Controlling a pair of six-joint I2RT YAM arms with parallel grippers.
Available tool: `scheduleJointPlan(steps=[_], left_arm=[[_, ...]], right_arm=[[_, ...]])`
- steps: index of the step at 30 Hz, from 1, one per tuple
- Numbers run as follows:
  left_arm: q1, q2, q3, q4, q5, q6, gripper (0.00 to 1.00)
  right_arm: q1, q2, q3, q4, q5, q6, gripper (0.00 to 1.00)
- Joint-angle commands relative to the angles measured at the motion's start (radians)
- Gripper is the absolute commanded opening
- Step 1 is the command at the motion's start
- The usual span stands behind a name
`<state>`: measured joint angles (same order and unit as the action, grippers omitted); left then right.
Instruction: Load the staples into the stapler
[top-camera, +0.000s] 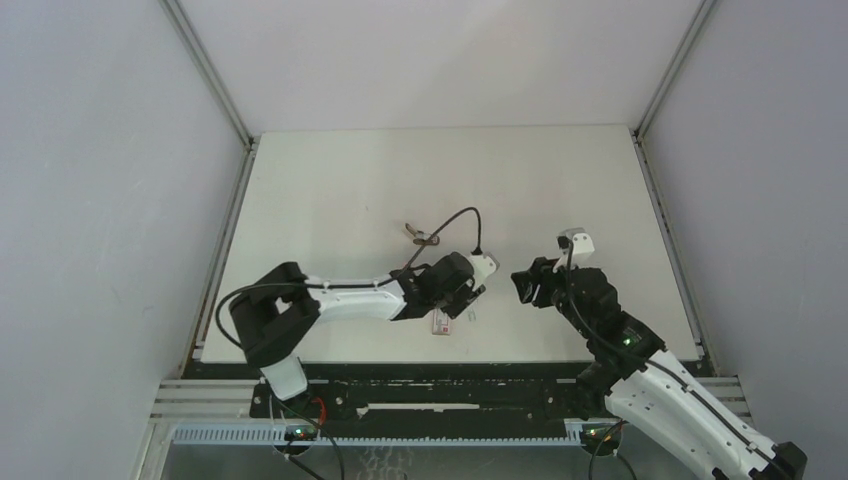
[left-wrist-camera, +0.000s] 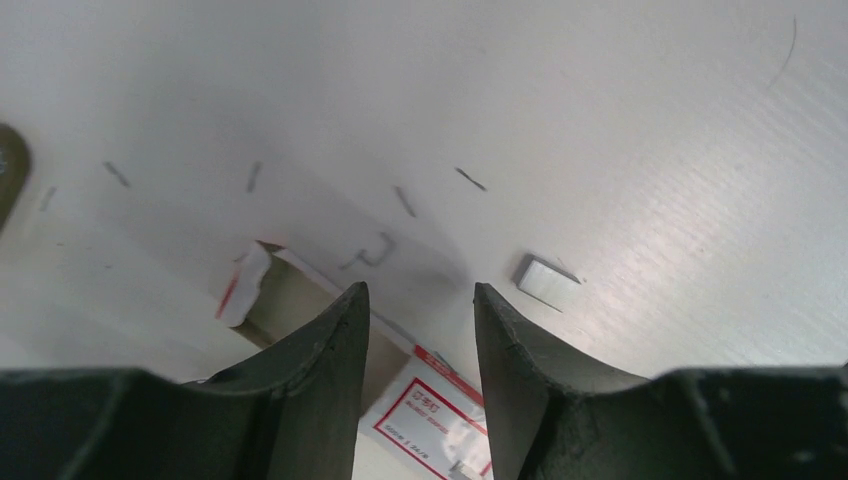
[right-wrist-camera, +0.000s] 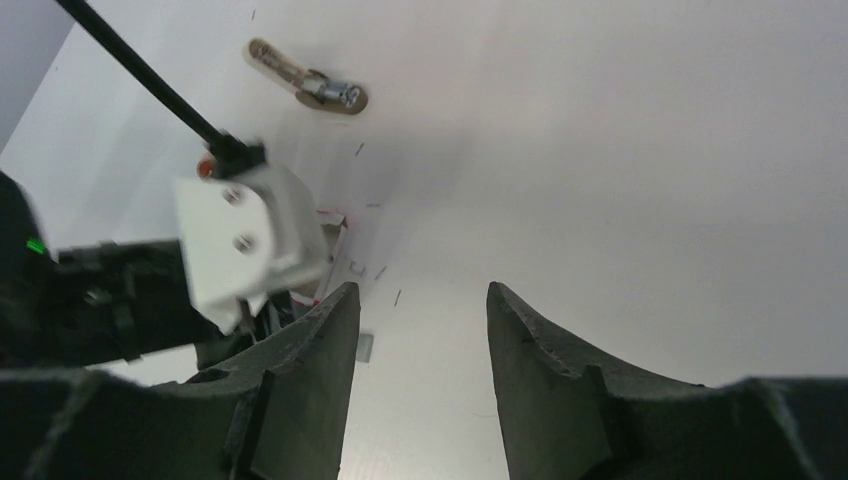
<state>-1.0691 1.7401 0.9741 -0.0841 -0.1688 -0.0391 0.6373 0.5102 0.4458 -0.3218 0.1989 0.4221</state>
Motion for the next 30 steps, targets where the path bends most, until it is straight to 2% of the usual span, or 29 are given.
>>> scheduleJointPlan(steps=[1,7,10,13,17,21,25,30], left_arm=[[0.048,-0.210,-0.073,0.154,0.044,-0.069,0.51],[0.191,-0.496,-0.227,0.187,0.091,-0.183,0.64],[0.283,-0.646,-0.368,0.239,-0.006,-0.277,0.77],[0.385,-0.755,-0.508,0.312,-0.095,-0.369,0.88],[0.542,-0.849,-0.616,0.310,-0.109,-0.440,0.94],[0.621,-0.913,-0.668,0.297,-0.126,-0.447,0.96],[0.634,-0.978,-0.677,0.267,-0.161,-0.448,0.96],[0.634,-0.976,-0.661,0.219,-0.214,-0.470,0.96]], right_arm=[[0.000,0.051,0.012,0.003,-0.075,0.033,0.49],[0.069,0.284,0.081,-0.024,-0.011,0.156,0.46],[0.160,0.437,0.137,-0.035,0.067,0.198,0.45],[0.194,0.582,0.211,-0.050,0.068,0.230,0.45],[0.246,0.748,0.305,-0.088,0.088,0.258,0.45],[0.275,0.865,0.371,-0.121,0.083,0.281,0.45],[0.298,0.949,0.416,-0.151,0.080,0.306,0.43],[0.316,1.029,0.466,-0.185,0.092,0.321,0.39]])
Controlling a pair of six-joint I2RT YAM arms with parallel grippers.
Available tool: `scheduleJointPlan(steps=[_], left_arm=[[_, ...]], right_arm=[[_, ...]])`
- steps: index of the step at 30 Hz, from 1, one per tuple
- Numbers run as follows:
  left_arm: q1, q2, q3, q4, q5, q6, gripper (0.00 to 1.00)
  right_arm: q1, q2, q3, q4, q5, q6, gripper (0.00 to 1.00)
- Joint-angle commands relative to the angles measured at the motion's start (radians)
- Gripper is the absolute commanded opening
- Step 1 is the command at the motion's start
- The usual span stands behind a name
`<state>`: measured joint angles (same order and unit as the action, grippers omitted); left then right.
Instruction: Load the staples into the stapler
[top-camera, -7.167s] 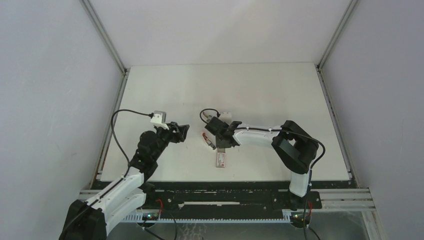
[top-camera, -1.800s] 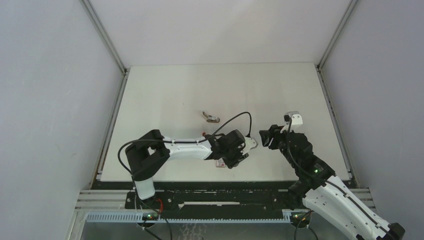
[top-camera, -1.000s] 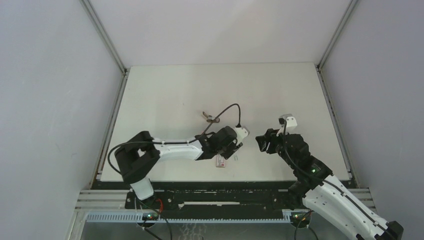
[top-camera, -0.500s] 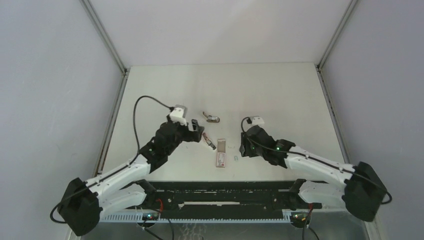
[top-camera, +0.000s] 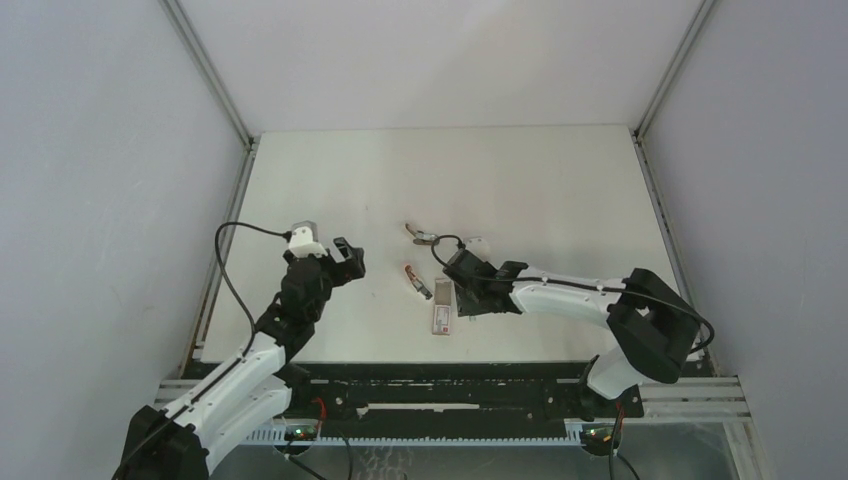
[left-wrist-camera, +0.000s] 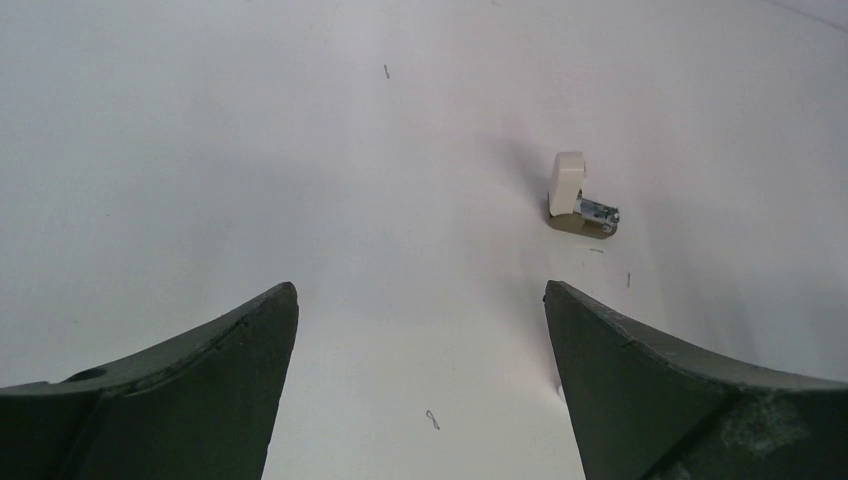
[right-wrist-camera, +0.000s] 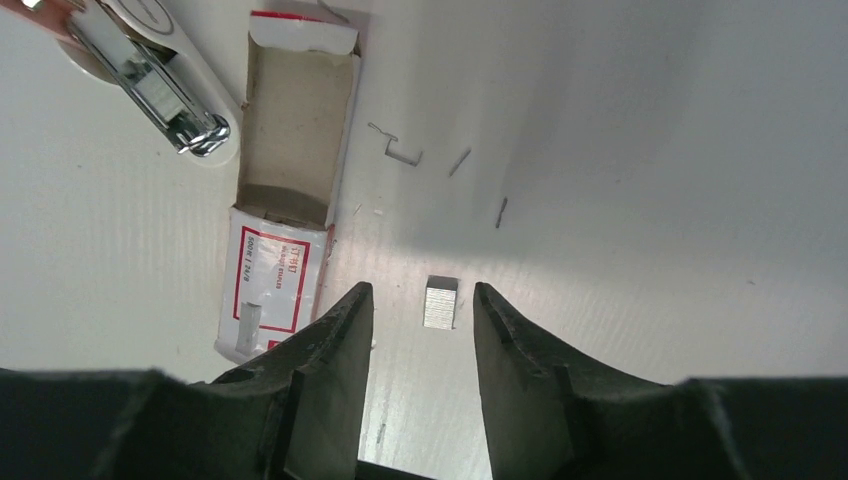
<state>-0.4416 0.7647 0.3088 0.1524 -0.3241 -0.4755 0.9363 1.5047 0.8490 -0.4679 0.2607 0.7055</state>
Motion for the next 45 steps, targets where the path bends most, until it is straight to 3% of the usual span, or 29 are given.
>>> scheduleJointPlan(steps=[1,31,36,45], left_arm=[[0.007,0.004,0.007,-0.019,-0.059,-0.036,0.96],[0.006,-0.007,0.017,-0.043,-0.065,-0.053,0.96],[0.006,0.002,0.021,-0.044,-0.060,-0.054,0.96],[0.006,0.004,0.021,-0.045,-0.056,-0.054,0.96]], right_arm=[[0.019,0.044,0.070,-0.050,0.036,0.040,0.39],[0.024,0.132,0.096,-0.067,0.027,0.040,0.19],[0.029,0.125,0.099,-0.081,0.032,0.037,0.23],[0.042,0.126,0.099,-0.097,0.038,0.036,0.21]])
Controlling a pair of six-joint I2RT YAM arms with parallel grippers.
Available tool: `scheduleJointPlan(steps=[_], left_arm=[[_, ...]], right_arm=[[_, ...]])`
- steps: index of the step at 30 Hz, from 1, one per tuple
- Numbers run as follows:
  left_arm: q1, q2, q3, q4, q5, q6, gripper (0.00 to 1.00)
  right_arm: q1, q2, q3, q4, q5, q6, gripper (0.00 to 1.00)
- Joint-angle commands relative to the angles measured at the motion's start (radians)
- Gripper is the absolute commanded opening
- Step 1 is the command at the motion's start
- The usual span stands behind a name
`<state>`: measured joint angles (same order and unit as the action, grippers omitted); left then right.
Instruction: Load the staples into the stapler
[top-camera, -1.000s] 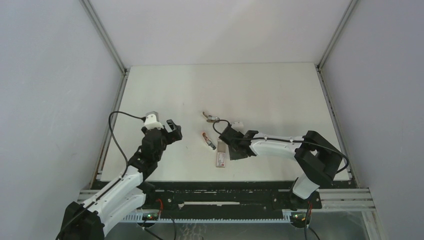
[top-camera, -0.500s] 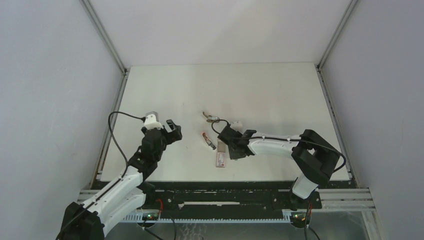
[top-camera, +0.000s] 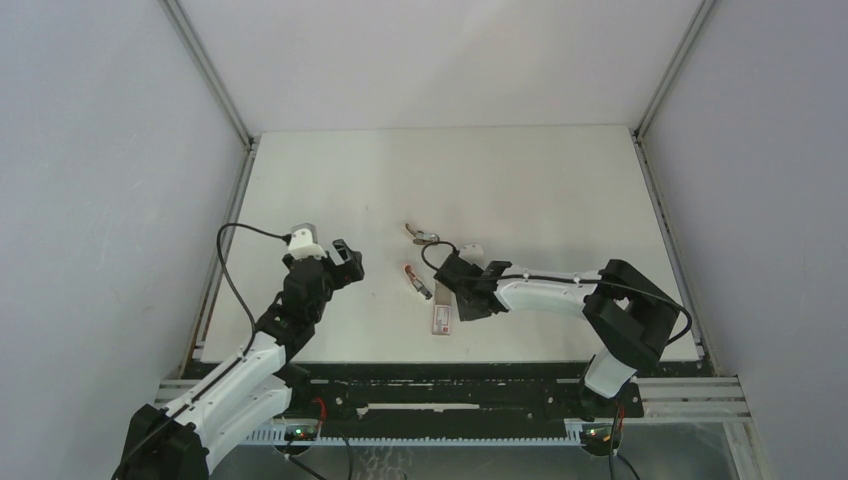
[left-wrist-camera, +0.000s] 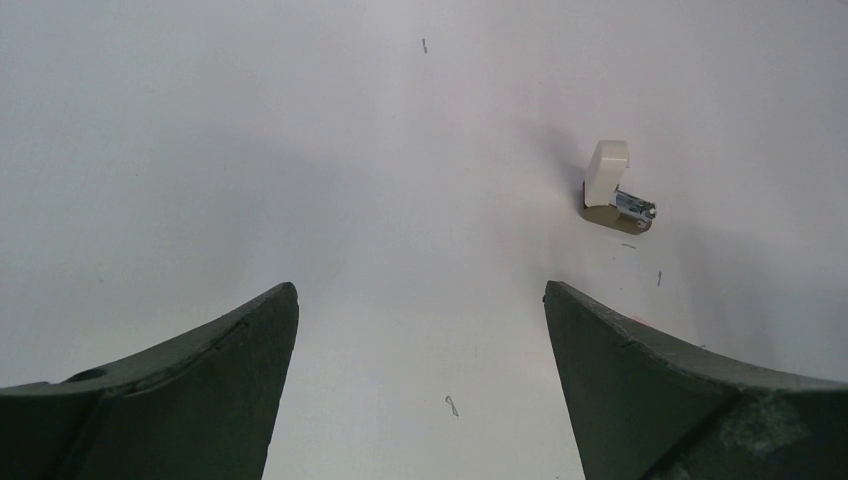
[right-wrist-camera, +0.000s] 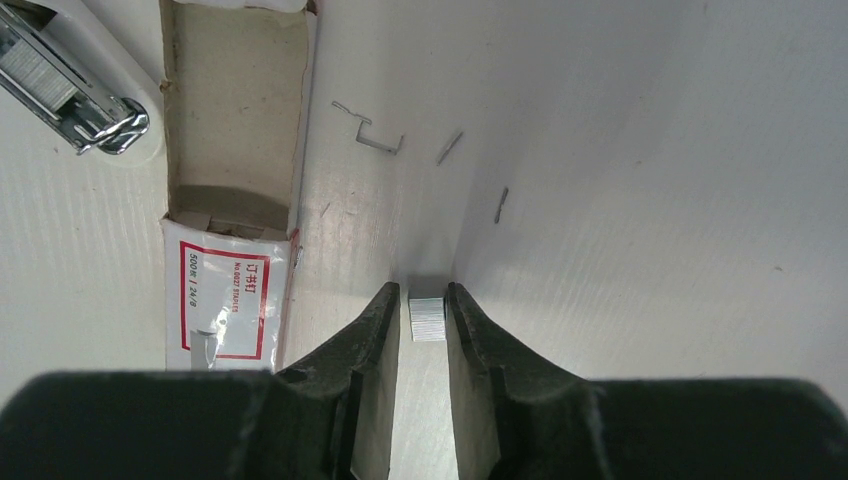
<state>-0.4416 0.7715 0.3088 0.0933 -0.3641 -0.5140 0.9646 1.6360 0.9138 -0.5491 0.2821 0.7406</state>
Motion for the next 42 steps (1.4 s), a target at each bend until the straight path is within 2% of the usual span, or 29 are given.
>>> scheduleJointPlan(steps=[1,7,12,23,30,33,42], left_arm=[[0.007,-0.005,0.021,0.014,-0.015,-0.014,0.96],[0.007,-0.012,0.001,0.070,0.015,0.013,0.95],[0.005,0.032,0.013,0.193,0.159,0.018,0.90],[0.005,0.507,0.248,0.470,0.478,-0.060,0.83],[0.004,0.730,0.407,0.475,0.537,-0.054,0.82],[0.005,0.803,0.441,0.469,0.517,-0.071,0.81],[0.005,0.901,0.487,0.438,0.469,-0.074,0.79]], right_arm=[[0.014,-0.003,0.034,-0.013,0.017,0.000,0.20],[0.011,-0.026,0.034,0.011,0.024,-0.021,0.12],[-0.014,-0.096,0.030,0.053,0.026,-0.105,0.08],[-0.257,-0.291,-0.101,0.274,-0.216,-0.305,0.08],[-0.364,-0.388,-0.177,0.339,-0.347,-0.328,0.09],[-0.385,-0.406,-0.189,0.355,-0.385,-0.331,0.09],[-0.407,-0.433,-0.201,0.371,-0.436,-0.331,0.09]])
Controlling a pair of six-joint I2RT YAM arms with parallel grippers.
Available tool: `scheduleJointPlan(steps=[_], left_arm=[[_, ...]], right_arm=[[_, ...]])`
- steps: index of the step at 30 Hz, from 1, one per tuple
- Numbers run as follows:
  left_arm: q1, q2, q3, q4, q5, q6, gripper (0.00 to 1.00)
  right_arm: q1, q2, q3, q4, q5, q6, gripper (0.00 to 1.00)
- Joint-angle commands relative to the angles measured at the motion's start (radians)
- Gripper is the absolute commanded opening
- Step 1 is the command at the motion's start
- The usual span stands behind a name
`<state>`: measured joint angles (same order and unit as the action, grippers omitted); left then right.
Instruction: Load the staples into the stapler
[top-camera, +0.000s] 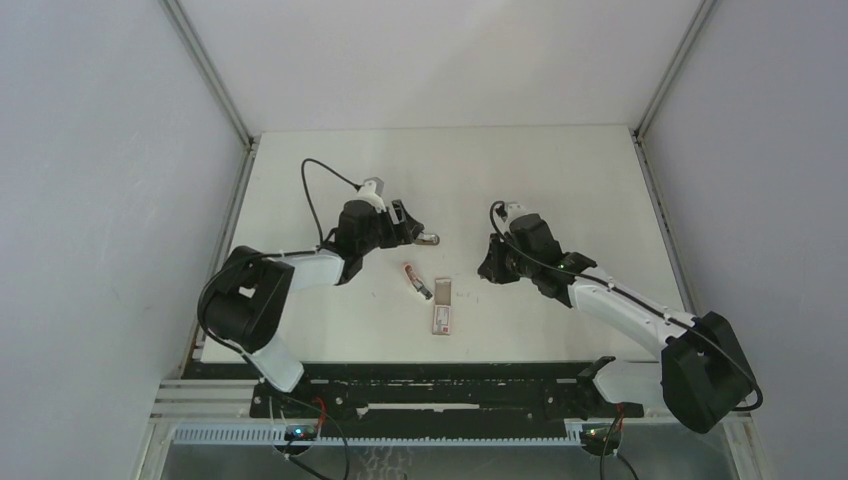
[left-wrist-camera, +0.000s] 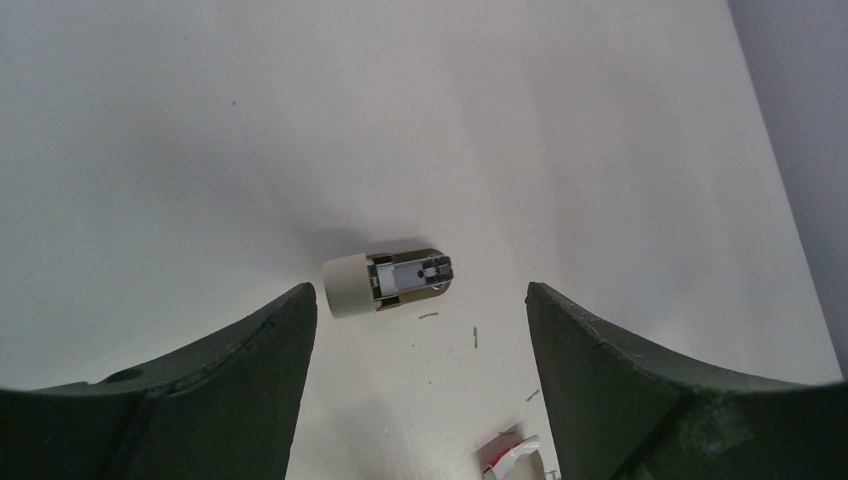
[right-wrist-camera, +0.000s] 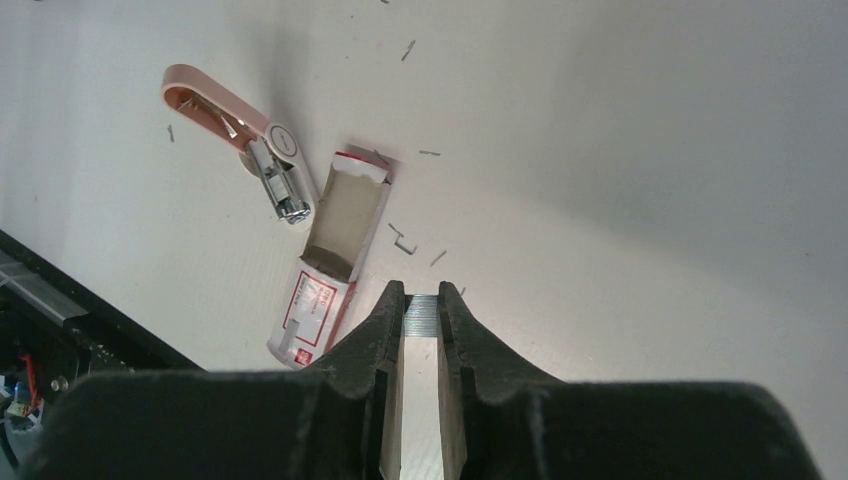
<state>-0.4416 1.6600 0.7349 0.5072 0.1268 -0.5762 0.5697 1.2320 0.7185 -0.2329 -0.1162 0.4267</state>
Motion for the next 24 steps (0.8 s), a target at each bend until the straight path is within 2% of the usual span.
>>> scheduleJointPlan(steps=[1,3,5,7,16,18,21,24], left_arm=[[0.004,0.022,0.066,0.024,-0.022,-0.010,0.77],[0.006,0.043,0.081,0.024,-0.022,-0.007,0.71],[0.006,0.066,0.099,0.024,-0.020,-0.002,0.58],[0.006,0.084,0.112,0.024,-0.016,0.003,0.52],[0.005,0.128,0.171,-0.046,-0.040,0.054,0.37],[0.005,0.129,0.175,-0.050,-0.042,0.070,0.30],[0.004,0.125,0.181,-0.053,-0.013,0.106,0.15],[0.003,0.094,0.178,-0.055,0.044,0.145,0.04]], right_arm=[[-0.013,-0.029,-0.006,0.056,-0.041,-0.018,0.09],[-0.014,-0.029,-0.008,0.062,-0.048,-0.017,0.09],[-0.016,-0.026,-0.010,0.065,-0.055,-0.015,0.09],[-0.015,-0.024,-0.010,0.067,-0.060,-0.013,0.09],[-0.022,-0.028,-0.011,0.073,-0.070,-0.016,0.09],[-0.022,-0.033,-0.013,0.073,-0.072,-0.017,0.09],[-0.025,-0.041,-0.018,0.077,-0.073,-0.022,0.09],[-0.034,-0.054,-0.024,0.082,-0.085,-0.031,0.09]])
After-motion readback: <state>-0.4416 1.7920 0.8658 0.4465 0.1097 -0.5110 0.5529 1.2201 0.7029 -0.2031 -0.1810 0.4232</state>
